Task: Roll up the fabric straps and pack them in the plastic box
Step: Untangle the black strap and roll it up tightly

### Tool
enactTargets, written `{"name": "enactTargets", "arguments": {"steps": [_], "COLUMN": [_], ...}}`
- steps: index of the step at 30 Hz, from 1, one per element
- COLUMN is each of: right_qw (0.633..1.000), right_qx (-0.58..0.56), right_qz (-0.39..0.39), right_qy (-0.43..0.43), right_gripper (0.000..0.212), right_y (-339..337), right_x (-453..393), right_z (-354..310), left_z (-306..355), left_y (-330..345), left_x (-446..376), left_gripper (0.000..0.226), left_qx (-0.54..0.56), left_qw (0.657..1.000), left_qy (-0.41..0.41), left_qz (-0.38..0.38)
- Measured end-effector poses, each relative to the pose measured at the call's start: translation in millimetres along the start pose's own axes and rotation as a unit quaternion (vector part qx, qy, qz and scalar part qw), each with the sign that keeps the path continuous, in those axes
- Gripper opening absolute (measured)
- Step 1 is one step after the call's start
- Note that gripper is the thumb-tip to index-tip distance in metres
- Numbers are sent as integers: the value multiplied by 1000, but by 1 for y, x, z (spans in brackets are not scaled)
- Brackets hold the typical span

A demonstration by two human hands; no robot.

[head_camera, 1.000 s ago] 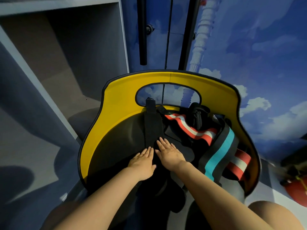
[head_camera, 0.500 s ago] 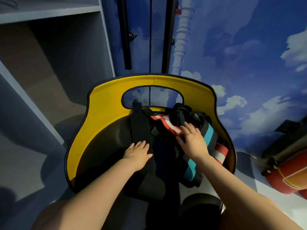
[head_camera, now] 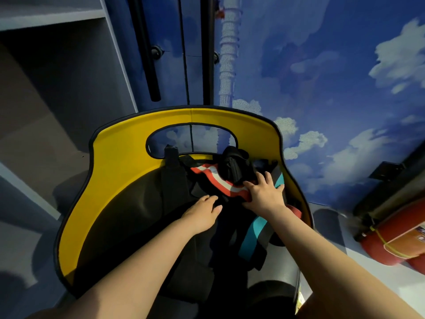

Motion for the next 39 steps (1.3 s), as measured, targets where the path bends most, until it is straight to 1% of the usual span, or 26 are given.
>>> {"name": "enactTargets", "arguments": {"steps": [2, 4, 6, 8, 10, 12, 14, 19, 22, 23, 25, 27, 29, 32, 35, 36, 37, 39], "right_qw": [1000, 998, 991, 979, 973, 968, 958, 928, 909, 902, 888, 877, 876, 884, 886, 887, 888, 888], "right_qx": [13, -1, -54, -104, -127, -157, -204, -321, -371, -388, -419, -445, -456, -450, -451, -449, -447, -447], "right_qz": [26, 66, 125, 176, 192, 191, 197, 186, 186, 185, 186, 179, 157, 127, 104, 100, 99, 104], "right_qy": [8, 16, 13, 15, 28, 42, 52, 39, 27, 27, 27, 26, 25, 20, 31, 35, 36, 32], "right_gripper": [49, 34, 27, 24, 27, 33, 33, 26, 15, 12, 17, 17, 16, 18, 24, 26, 27, 22], "right_y": [-2, -6, -17, -33, -46, -54, -58, -65, -73, -75, -81, -84, -83, -77, -67, -64, -62, -59], "right_x": [-1, -3, -1, 3, 5, 6, 7, 2, 4, 4, 4, 1, -4, -9, -12, -13, -12, -12], "right_z": [-2, -2, 0, 3, 5, 7, 9, 15, 21, 23, 27, 31, 32, 36, 44, 46, 47, 47], "left_z": [0, 0, -1, -2, -4, -6, -6, -9, -14, -14, -13, -13, -13, -11, -8, -7, -7, -3], "left_y": [2, 4, 3, 1, -2, -4, -6, -11, -17, -19, -18, -13, -7, -1, 7, 9, 8, 4], "left_x": [-3, -3, -2, -1, -1, -3, -6, -13, -17, -18, -19, -20, -24, -27, -30, -31, -33, -35], "left_gripper": [51, 50, 50, 49, 50, 51, 52, 56, 59, 59, 60, 63, 63, 57, 58, 57, 56, 51], "left_qx": [13, 23, 34, 41, 50, 62, 78, 129, 176, 191, 211, 237, 269, 301, 385, 391, 379, 332], "left_qw": [1000, 1000, 999, 999, 999, 998, 997, 990, 981, 978, 974, 969, 960, 949, 917, 915, 920, 938], "left_qy": [-2, -3, -3, -4, -9, -19, -29, -44, -67, -69, -67, -69, -78, -94, -99, -100, -99, -85], "left_qz": [-6, -7, -7, -5, -1, 3, 4, 28, 50, 51, 42, 27, 19, 19, 2, 5, 14, 47]}}
Point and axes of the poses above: each hand's wrist, its own x-axis away from the middle knuckle, its own y-axis out of the palm, z = x × y, the point moved 6 cm from there along -x, towards the middle knuckle, and after that the axes turned 1 degree about y, right-handed, at the moved point
